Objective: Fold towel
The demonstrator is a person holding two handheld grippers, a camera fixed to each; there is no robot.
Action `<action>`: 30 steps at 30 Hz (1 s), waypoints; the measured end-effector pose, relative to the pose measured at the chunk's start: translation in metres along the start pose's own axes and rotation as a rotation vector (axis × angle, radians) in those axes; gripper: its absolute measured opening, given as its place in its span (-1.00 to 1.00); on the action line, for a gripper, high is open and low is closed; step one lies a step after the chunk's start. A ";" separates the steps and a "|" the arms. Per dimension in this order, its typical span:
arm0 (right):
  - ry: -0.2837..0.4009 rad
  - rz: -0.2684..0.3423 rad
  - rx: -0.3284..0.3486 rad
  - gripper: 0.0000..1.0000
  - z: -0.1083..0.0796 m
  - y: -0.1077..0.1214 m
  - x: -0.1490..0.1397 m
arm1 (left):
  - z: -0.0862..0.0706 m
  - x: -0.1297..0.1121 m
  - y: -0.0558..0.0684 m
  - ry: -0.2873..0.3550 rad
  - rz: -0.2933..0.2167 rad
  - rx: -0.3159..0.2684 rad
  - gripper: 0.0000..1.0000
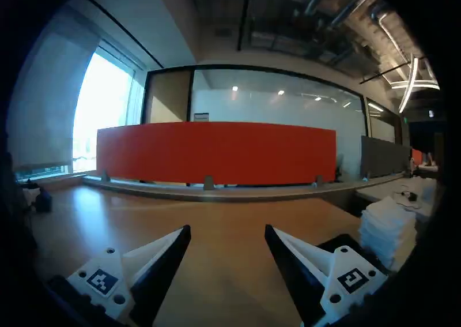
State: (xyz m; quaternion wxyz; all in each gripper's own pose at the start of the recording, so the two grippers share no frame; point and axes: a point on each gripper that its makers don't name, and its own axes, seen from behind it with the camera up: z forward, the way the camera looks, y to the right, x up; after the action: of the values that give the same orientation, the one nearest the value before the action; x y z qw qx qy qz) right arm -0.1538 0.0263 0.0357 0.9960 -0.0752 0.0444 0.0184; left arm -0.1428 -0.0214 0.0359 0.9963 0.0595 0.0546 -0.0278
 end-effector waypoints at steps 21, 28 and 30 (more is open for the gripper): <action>0.025 0.005 0.006 0.99 -0.001 0.003 -0.015 | 0.000 0.000 0.000 0.000 0.000 0.000 0.89; 0.031 0.007 0.013 0.99 -0.006 0.000 -0.011 | 0.000 0.000 0.000 0.000 0.000 0.000 0.89; 0.031 0.007 0.014 0.99 -0.006 -0.001 -0.011 | 0.000 0.000 0.000 0.000 0.000 0.000 0.89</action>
State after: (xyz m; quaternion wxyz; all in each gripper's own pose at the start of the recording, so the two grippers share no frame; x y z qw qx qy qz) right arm -0.1648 0.0240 0.0307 0.9956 -0.0681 0.0603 0.0204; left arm -0.1429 -0.0215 0.0357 0.9963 0.0595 0.0547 -0.0277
